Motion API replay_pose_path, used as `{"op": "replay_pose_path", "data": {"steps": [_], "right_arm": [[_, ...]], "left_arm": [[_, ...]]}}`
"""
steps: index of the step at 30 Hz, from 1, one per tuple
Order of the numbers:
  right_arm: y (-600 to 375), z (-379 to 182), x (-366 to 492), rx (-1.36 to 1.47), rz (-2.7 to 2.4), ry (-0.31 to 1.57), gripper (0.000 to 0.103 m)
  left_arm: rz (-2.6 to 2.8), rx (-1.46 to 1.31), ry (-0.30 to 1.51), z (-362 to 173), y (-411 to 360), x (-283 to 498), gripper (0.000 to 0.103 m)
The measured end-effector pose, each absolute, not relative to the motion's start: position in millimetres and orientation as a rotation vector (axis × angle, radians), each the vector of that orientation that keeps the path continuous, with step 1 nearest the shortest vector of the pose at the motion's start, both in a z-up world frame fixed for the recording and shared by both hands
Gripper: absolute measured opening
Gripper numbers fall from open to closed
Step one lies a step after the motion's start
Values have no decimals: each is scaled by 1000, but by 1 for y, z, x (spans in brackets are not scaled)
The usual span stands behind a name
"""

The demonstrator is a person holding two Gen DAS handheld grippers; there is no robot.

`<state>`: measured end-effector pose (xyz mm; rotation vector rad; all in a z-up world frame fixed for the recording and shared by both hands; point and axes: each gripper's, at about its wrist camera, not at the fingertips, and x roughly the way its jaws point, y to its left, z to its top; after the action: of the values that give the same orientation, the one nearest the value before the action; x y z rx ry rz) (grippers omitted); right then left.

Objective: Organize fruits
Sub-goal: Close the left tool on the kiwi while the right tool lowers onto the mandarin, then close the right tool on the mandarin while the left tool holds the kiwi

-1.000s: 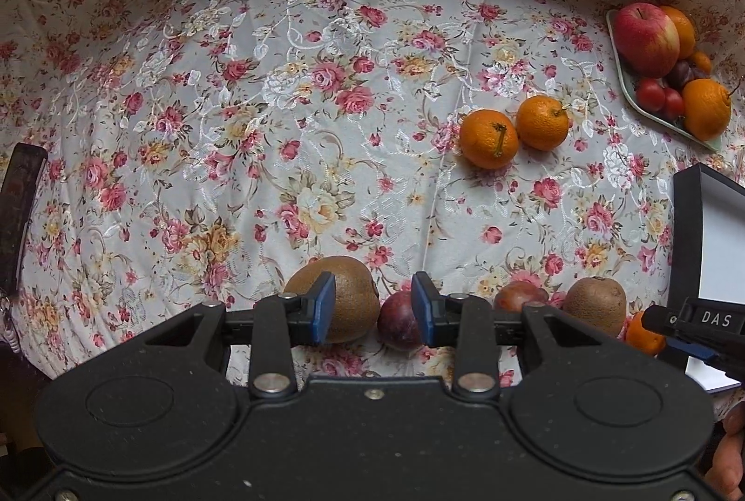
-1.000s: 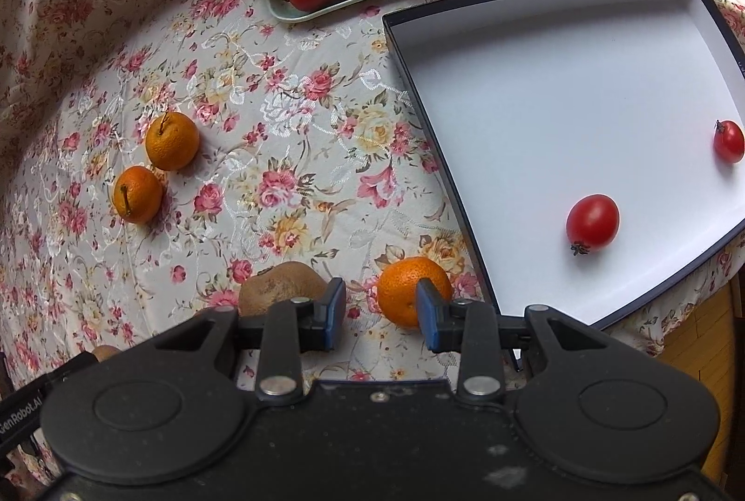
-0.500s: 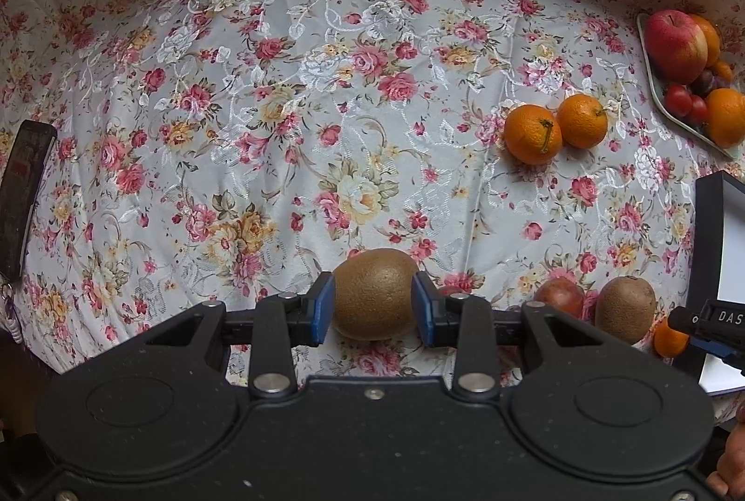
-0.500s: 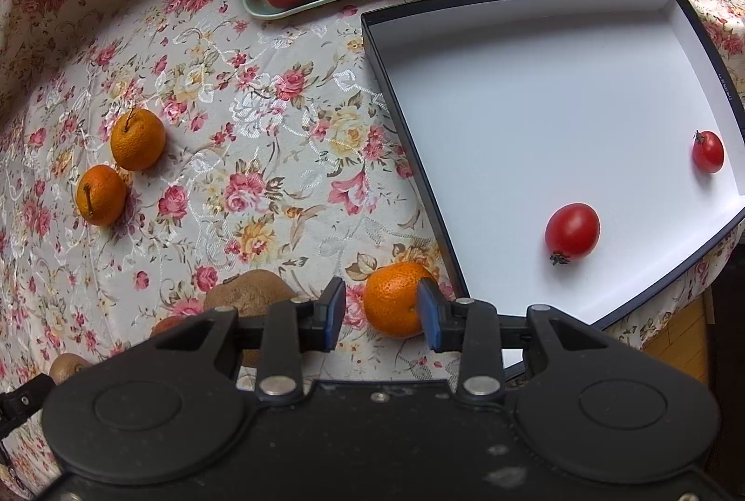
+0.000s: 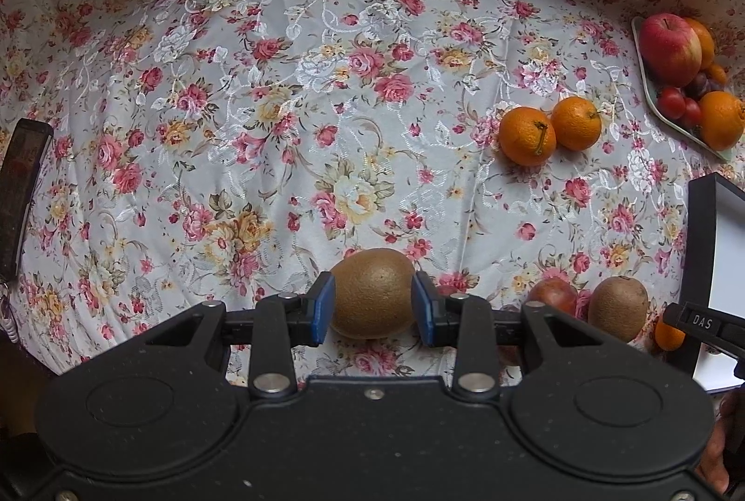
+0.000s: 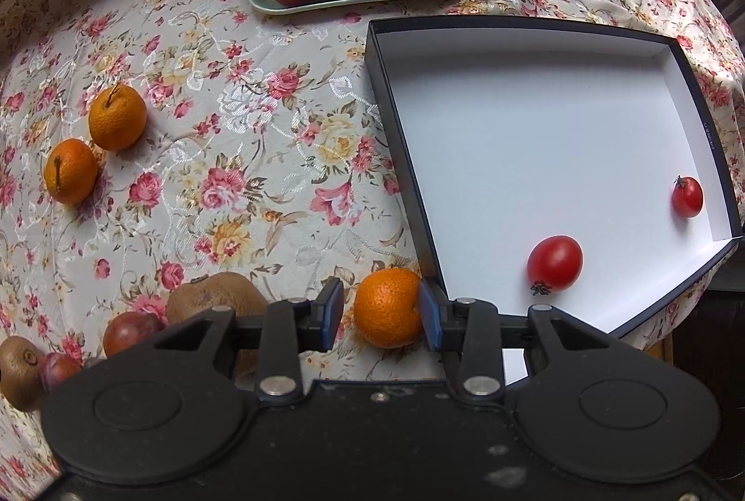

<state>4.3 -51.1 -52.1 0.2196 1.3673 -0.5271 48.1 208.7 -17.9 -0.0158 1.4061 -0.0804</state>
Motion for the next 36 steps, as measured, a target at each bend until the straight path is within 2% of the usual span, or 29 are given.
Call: {"op": "replay_pose_path", "data": {"steps": [3, 5, 8, 13, 18, 24, 29, 36], "right_arm": [[-48, -48, 4, 191, -509, 1340, 26], [-48, -42, 4, 213, -489, 1312, 12], [-48, -37, 7, 281, -428, 1296, 10], [-55, -37, 8, 357, -422, 1326, 13], [-61, -37, 5, 385, -433, 1333, 20], [-57, -42, 7, 300, -475, 1338, 25], [-57, -47, 8, 261, -497, 1358, 35], [-57, -53, 8, 238, -520, 1363, 38]], "left_arm": [[-79, -19, 1409, -18, 210, 48, 45], [-76, -21, 1412, -19, 211, 48, 45], [-79, -21, 1416, -20, 211, 48, 45], [-80, -25, 1419, -20, 212, 49, 45], [-85, -24, 1416, -19, 211, 48, 45], [-88, -27, 1417, -18, 212, 48, 45], [-89, -35, 1417, -18, 212, 49, 45], [-93, -34, 1418, -17, 212, 48, 45]]}}
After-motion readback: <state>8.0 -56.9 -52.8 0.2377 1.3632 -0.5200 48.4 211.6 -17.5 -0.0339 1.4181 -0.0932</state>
